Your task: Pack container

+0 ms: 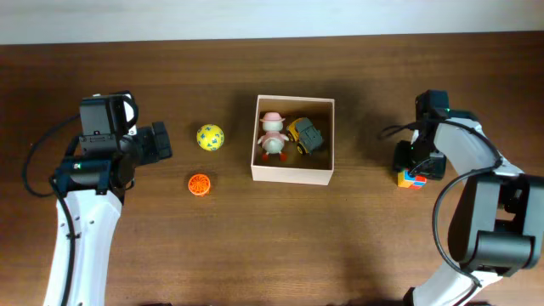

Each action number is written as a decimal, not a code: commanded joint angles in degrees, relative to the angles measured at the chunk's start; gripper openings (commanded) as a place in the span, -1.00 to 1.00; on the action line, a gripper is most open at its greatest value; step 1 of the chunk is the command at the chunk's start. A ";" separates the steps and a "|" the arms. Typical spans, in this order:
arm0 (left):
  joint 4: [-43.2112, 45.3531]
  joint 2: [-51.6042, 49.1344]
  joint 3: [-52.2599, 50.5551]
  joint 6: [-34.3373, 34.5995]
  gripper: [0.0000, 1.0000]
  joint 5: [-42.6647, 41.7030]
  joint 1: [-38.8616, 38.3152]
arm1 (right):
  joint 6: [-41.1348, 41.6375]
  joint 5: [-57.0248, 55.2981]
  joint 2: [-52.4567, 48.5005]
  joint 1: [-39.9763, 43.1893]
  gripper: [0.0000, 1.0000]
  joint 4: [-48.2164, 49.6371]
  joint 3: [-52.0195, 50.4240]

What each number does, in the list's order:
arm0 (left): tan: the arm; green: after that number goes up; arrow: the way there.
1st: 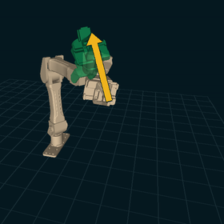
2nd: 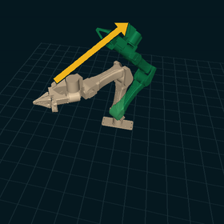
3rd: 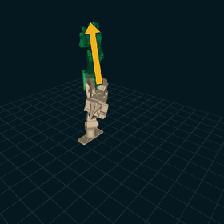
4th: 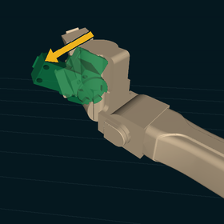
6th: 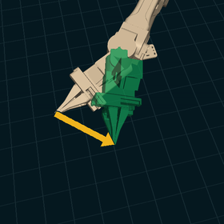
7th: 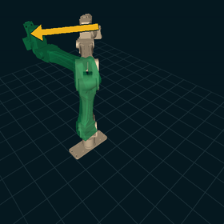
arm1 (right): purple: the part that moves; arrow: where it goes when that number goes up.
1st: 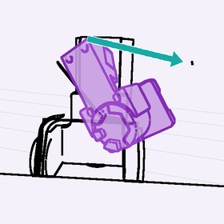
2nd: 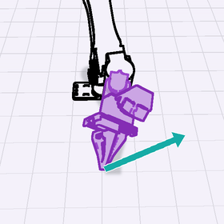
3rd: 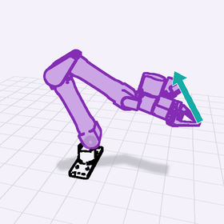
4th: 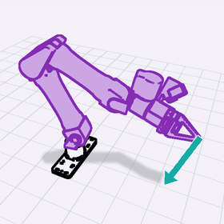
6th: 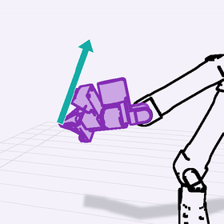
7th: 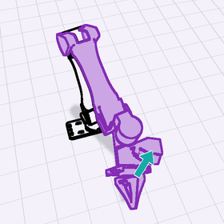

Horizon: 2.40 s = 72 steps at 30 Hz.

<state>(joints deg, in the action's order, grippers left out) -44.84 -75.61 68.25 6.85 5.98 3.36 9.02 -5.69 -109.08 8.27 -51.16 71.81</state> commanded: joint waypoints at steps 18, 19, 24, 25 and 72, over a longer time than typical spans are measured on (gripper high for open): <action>0.00 -0.31 1.38 -0.94 0.99 -0.42 0.17 | 0.90 8.79 13.29 -12.39 -0.20 -16.44 24.74; -0.02 -0.31 1.38 -0.94 0.98 -0.42 0.17 | 0.90 9.60 13.99 -14.56 -0.19 -16.52 26.23; -0.02 -0.31 1.38 -0.94 0.98 -0.42 0.17 | 2.03 9.42 14.47 -24.92 -0.19 -14.36 27.76; -0.02 -0.31 1.38 -0.94 0.98 -0.42 0.17 | 2.67 9.31 13.90 -26.67 -0.20 -13.84 27.30; 7.19 -2.21 1.97 0.74 0.99 -19.78 0.17 | 9.92 1.36 29.09 -16.52 0.98 -19.80 27.26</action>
<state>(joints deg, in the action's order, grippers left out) -39.16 -75.79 68.31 6.90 -9.56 3.36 17.85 -3.68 -80.90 -12.62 -69.12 98.80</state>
